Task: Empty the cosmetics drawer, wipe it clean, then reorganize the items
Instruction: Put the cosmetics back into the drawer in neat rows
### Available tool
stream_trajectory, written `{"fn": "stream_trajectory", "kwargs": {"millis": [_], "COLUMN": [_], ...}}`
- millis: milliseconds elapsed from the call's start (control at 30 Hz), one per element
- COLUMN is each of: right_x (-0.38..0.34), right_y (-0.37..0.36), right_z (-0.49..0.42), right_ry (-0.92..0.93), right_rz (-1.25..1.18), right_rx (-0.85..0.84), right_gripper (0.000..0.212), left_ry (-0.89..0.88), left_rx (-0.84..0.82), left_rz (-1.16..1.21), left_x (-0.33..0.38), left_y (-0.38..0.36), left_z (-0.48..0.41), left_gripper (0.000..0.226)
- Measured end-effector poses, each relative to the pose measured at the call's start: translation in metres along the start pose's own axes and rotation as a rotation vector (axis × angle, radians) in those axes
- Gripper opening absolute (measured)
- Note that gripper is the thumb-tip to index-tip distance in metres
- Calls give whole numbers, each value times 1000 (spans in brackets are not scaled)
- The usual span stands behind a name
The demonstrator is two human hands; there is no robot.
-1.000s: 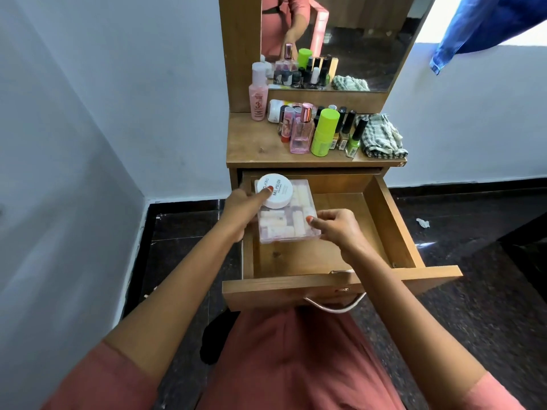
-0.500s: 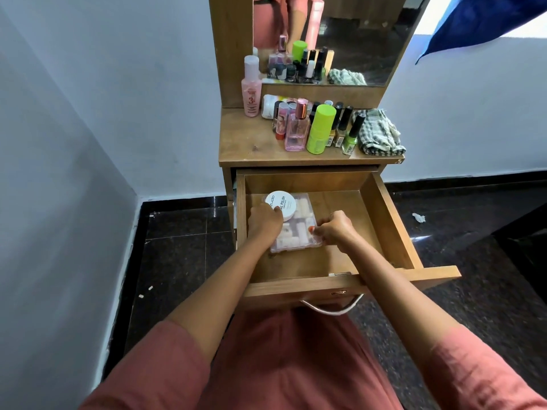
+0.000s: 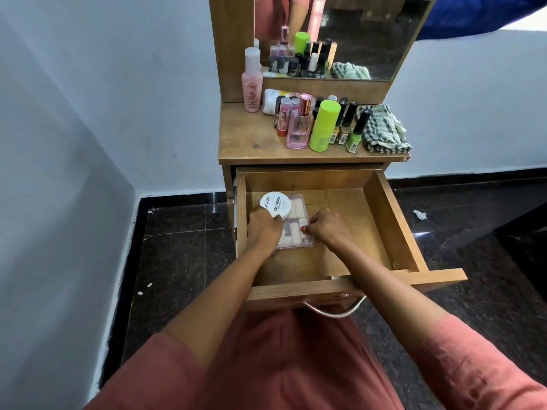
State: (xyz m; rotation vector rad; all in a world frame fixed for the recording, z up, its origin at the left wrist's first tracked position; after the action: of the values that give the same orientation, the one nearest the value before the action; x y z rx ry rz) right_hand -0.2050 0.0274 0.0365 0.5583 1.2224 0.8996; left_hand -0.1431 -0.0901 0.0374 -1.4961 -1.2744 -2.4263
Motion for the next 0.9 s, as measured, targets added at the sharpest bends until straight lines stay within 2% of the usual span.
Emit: {"fn": "stream_trajectory", "kwargs": {"millis": [100, 200, 267, 333, 467, 900], "right_x": [0, 1, 0, -2, -11, -15], "right_y": [-1, -4, -6, -9, -13, -24], "right_z": [-3, -7, -9, -11, -10, -12], "right_ry": [9, 11, 17, 29, 57, 148], "right_rz": [-10, -20, -26, -19, -23, -117], "right_rx": [-2, -17, -31, -47, -55, -7], "right_gripper": [24, 24, 24, 25, 24, 22], "left_ry": [-136, -364, -444, -467, -501, -468], "left_rx": [-40, -187, -287, -286, -150, -72], "left_rz": [-81, -353, -553, -665, -689, -700], "left_x": [0, -1, -4, -6, -7, -5], "left_y": [0, -4, -5, -4, -1, -5], "left_z": [4, 5, 7, 9, 9, 1], "left_gripper": [78, 92, 96, 92, 73, 69]}}
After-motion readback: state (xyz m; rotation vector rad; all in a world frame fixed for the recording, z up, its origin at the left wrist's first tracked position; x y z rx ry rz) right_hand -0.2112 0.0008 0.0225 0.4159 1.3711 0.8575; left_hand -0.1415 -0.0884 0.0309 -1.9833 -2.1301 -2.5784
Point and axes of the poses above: each hand's wrist, its own z-axis away from the middle knuckle, its own y-axis out of the back of the hand, x = y × z, the point moved 2 cm from there along -z, towards the middle knuckle, and after that the axes turned 9 degrees about x, right-handed, at the moved point
